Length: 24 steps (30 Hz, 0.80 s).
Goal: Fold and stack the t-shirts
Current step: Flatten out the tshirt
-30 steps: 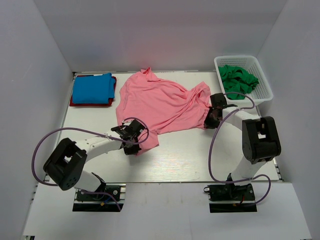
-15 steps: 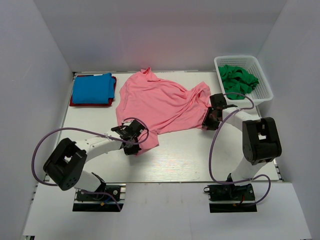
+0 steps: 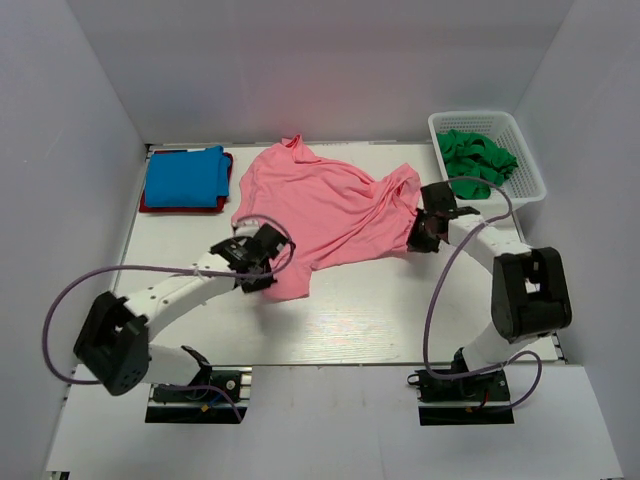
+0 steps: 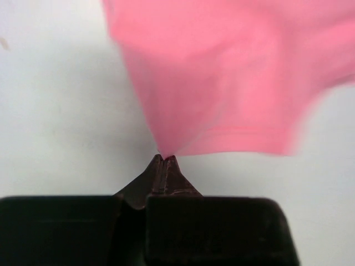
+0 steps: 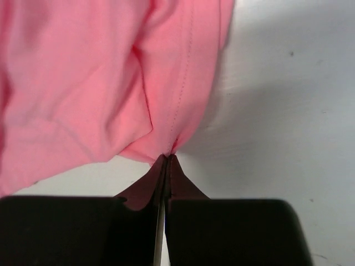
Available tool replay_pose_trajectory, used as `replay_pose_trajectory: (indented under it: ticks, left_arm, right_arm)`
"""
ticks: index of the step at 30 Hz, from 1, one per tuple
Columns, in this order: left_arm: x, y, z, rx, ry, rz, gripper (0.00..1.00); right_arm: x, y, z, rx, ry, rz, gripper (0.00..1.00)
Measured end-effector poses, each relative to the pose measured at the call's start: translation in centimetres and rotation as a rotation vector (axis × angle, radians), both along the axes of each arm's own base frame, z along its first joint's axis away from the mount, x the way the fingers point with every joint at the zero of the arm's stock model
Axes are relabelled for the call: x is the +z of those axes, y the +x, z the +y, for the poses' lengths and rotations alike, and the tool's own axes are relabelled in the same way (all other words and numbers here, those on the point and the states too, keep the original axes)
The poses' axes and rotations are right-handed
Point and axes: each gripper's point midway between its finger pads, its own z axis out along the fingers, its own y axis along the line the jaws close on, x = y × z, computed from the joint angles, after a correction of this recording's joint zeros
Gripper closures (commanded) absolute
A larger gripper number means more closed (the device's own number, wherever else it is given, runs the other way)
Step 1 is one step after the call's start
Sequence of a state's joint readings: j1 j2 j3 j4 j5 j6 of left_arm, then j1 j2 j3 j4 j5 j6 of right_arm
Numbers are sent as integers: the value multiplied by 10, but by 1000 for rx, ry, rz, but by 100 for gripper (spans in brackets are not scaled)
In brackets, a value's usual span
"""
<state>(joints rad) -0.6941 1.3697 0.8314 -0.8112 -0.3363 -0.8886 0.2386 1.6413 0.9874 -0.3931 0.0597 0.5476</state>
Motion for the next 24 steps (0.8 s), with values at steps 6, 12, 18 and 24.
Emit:
replay_pose_trajectory:
  ticks: [6, 12, 18, 24]
  left_arm:
    - [148, 71, -13, 32, -148, -481, 100]
    - [263, 93, 16, 96, -127, -804, 100]
    - [355, 107, 44, 196, -18, -1015, 100]
    - [457, 96, 71, 245, -7, -1272, 100]
  right_arm:
    - [91, 30, -4, 35, -21, -254, 100]
    - [191, 37, -18, 26, -61, -508, 100]
    - [277, 40, -44, -44, -150, -689, 100]
    - [366, 27, -73, -116, -245, -886, 100]
